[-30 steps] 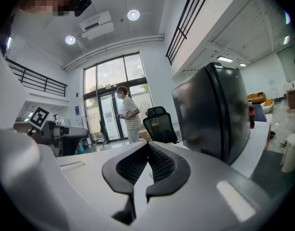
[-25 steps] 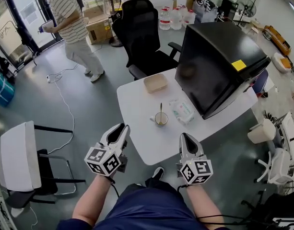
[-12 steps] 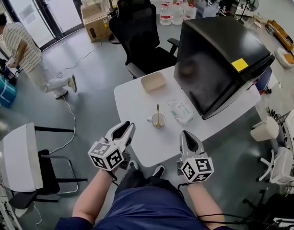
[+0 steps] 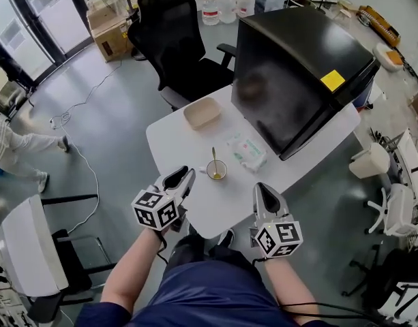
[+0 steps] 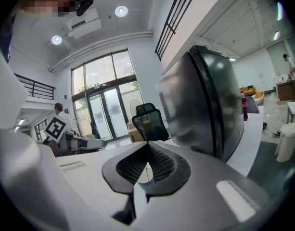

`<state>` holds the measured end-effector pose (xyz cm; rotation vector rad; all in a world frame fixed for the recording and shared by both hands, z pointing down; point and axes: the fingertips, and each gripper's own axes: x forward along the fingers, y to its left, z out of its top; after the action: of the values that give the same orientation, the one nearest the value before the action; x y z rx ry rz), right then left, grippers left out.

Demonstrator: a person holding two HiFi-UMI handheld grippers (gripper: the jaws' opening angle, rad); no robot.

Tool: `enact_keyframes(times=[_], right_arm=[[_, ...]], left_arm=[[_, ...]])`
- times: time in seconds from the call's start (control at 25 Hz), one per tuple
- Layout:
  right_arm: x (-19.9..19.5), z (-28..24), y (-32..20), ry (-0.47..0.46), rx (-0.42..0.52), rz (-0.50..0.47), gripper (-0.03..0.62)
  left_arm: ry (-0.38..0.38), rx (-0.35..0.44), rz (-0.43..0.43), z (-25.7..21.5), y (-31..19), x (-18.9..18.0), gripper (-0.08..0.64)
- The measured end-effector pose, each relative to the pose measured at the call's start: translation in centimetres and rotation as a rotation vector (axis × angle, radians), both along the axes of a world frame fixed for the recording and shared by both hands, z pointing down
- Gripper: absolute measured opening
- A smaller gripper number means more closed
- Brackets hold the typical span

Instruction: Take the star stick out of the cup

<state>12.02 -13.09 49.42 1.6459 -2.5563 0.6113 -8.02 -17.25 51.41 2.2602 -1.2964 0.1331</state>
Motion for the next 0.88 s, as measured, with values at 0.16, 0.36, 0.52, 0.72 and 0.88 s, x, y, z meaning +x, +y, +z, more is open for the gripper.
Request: enact_keyframes(times=[0.16,0.36,0.52,0.72,0.88], right_arm=[[0.2,0.3,-0.1,0.01,-0.007,0.052,0.006],[0.8,0.1,0.1,0.029,-0.012,0.125,0.006],[1.7,0.0,0.4,0.043,-0.014,0.183,0.008],[2.7,0.1,1.1,0.061,-0.022,0.253,0.007],[3.5,0.2,1.3,0.069,-0.027,0.304,0.008]], left_arm=[[-0.011,-0.032,0.077,2.0,-1.6,0.9,0.089],[-0.029,-0.07,0.163,4.3,-3.7,1.8,0.089],[-0.047,-0.1,0.215,6.2,-5.4,2.6,0.089],[-0.062,-0.145,0.283,8.7,-7.1,3.9,0.089],[-0.05,-0.187,0.329,10.4,-8.1,5.0,0.089]])
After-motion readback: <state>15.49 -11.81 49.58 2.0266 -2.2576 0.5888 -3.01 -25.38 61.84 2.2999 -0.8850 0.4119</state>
